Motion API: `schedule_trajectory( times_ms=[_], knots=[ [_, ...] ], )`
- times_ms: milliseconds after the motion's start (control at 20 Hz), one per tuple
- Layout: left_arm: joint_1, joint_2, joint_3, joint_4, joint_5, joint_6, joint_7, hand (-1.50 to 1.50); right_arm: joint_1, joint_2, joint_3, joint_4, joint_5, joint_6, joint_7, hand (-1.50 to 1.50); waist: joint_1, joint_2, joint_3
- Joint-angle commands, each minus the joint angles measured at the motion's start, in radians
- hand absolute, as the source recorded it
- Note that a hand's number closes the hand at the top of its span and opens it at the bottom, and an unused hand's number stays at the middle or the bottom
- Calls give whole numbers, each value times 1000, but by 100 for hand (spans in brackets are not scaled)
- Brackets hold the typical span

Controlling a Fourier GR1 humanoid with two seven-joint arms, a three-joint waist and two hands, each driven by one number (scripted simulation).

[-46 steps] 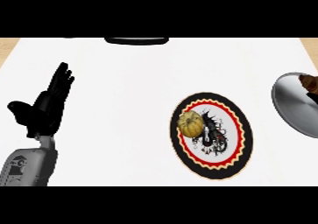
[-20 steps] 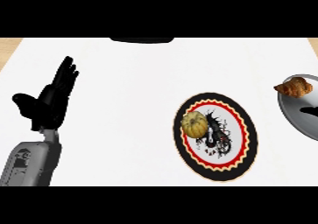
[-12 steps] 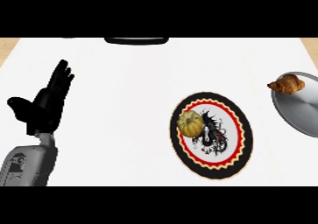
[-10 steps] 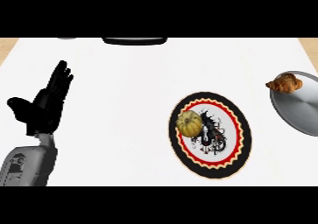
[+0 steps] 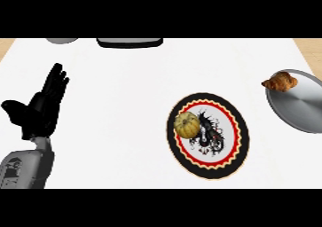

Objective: Pick the croissant from the plate and place it in the pan

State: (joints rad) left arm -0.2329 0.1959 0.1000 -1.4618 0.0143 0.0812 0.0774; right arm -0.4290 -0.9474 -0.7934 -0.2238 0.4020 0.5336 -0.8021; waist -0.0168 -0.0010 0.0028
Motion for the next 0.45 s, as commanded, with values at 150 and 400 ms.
schedule_trajectory(
  times_ms=[150, 400],
  knots=[
    [50, -11, -11, -34, 2, -5, 10, 0, 126, -45, 9, -43, -58, 303, -163, -150, -11, -10, -2],
    [21, 22, 23, 7, 13, -22, -6, 0, 183, -19, 36, -111, -85, 249, -175, -150, -4, -3, -2]
  ],
)
